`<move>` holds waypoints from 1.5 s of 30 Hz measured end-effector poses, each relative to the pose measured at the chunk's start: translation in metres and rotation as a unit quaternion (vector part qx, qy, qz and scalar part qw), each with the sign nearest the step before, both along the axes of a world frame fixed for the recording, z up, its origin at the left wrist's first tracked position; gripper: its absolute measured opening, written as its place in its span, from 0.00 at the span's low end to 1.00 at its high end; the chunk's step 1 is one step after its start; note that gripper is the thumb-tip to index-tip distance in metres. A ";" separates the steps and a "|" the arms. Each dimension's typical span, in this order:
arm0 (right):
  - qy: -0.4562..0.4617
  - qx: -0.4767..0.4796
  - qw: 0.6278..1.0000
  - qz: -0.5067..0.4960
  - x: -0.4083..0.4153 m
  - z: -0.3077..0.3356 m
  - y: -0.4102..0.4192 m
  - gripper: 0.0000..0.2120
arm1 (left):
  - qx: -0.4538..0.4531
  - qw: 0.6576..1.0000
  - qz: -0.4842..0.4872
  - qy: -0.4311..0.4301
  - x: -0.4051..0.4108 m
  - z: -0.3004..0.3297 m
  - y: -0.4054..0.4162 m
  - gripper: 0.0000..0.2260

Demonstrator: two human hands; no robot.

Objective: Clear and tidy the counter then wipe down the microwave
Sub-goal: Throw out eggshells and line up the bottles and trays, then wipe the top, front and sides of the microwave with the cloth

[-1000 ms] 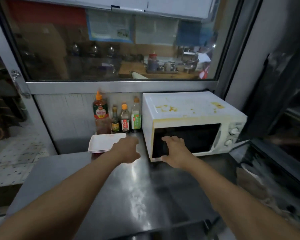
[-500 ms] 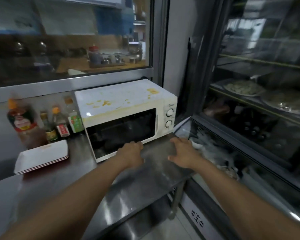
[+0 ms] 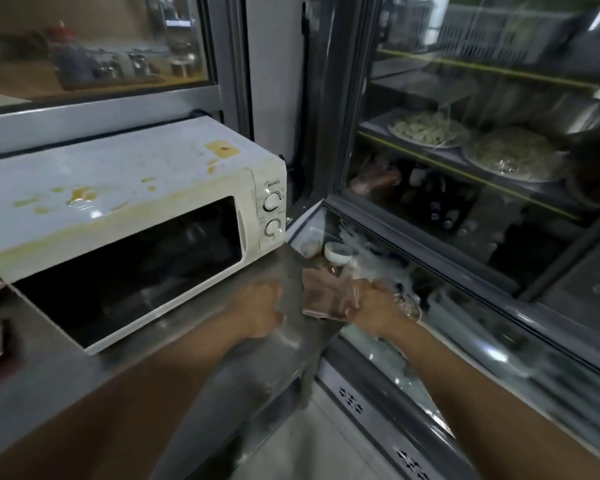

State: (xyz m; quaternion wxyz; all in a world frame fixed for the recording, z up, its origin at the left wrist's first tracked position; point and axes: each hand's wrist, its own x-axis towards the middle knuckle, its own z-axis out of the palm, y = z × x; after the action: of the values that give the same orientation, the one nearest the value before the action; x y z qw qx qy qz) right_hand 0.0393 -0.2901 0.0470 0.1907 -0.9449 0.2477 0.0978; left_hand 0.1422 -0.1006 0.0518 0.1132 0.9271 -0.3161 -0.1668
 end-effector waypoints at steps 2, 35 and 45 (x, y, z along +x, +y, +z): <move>0.003 0.009 1.000 -0.010 0.009 -0.011 -0.015 0.23 | 0.001 1.000 0.010 0.015 0.008 -0.011 -0.010 0.22; -0.063 0.106 0.980 0.153 0.115 -0.076 -0.104 0.13 | -0.013 0.964 0.265 0.019 0.008 -0.033 -0.074 0.20; -0.190 0.221 0.931 0.219 0.131 0.051 -0.067 0.12 | -0.192 0.916 0.346 0.070 0.015 0.037 -0.049 0.11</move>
State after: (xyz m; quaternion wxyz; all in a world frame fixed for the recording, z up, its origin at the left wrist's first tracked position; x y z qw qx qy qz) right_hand 0.1703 -0.3575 0.0979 0.4123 -0.9104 -0.0342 0.0083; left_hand 0.1576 -0.1494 0.0889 0.3613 0.9250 0.0071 -0.1173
